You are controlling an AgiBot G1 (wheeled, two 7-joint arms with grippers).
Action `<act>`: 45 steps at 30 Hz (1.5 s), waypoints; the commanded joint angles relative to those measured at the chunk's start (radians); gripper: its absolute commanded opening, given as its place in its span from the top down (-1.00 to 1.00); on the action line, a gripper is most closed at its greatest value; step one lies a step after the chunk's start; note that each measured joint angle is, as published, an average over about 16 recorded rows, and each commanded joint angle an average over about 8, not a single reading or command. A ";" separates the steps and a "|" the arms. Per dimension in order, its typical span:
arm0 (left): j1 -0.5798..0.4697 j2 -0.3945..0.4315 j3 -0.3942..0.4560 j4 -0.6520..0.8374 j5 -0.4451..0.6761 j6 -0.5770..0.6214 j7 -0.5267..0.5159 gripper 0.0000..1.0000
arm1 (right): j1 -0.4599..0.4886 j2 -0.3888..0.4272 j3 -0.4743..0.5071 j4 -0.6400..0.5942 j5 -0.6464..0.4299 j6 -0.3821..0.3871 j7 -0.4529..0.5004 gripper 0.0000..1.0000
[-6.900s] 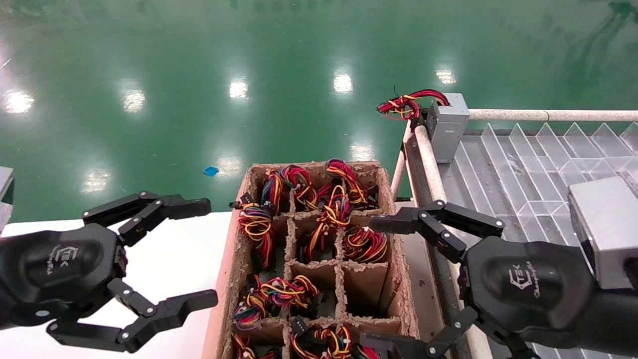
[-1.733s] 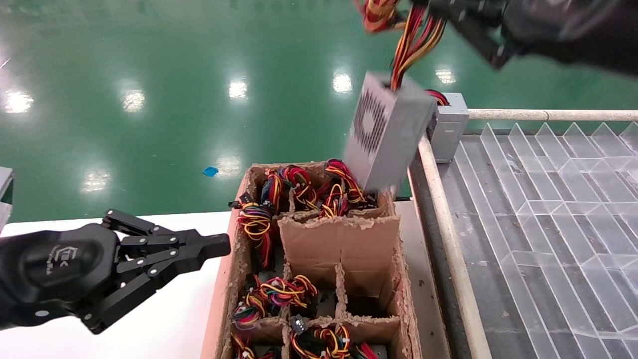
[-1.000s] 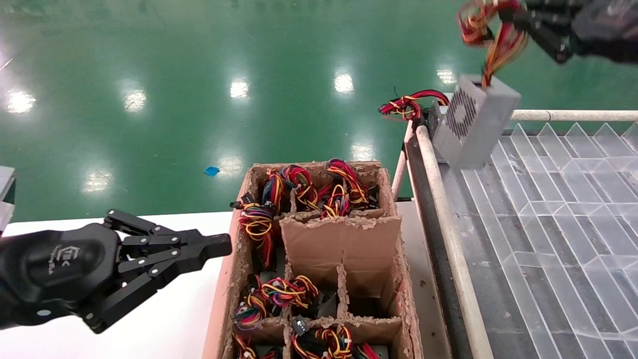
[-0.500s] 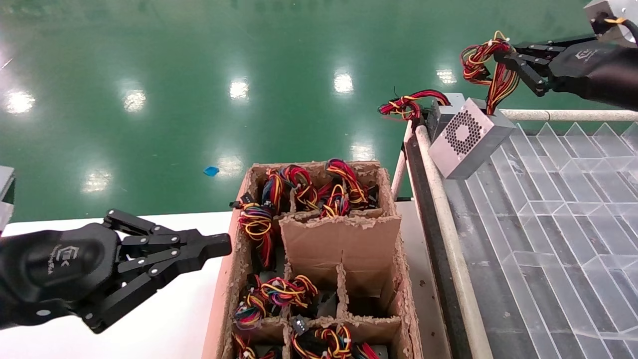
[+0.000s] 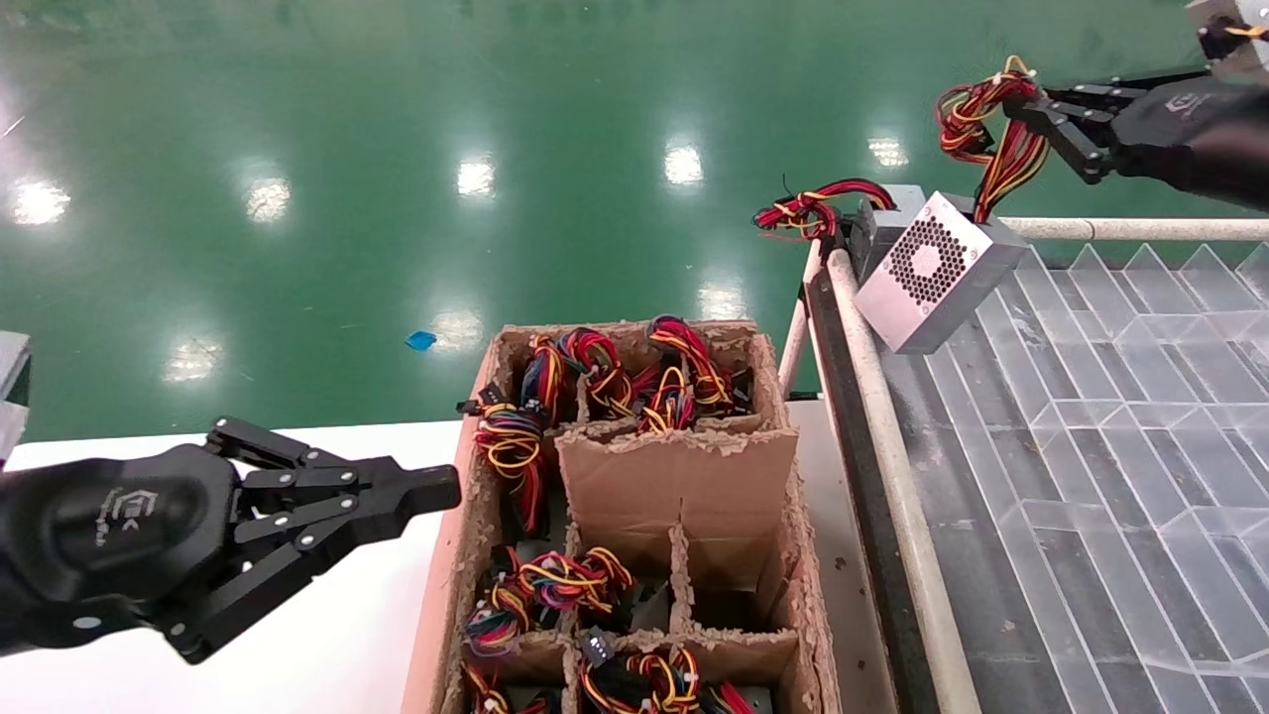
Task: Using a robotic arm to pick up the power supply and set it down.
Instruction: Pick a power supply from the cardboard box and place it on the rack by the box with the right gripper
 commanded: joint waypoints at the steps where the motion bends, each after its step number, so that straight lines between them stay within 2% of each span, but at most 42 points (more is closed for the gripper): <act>1: 0.000 0.000 0.000 0.000 0.000 0.000 0.000 1.00 | 0.000 0.003 0.001 -0.007 0.001 -0.001 -0.002 1.00; 21: 0.000 0.000 0.000 0.000 0.000 0.000 0.000 1.00 | 0.036 0.016 0.016 -0.041 -0.006 0.065 -0.030 1.00; 45: 0.000 0.000 0.000 0.000 0.000 0.000 0.000 1.00 | 0.121 -0.094 0.008 -0.275 -0.042 0.213 -0.158 1.00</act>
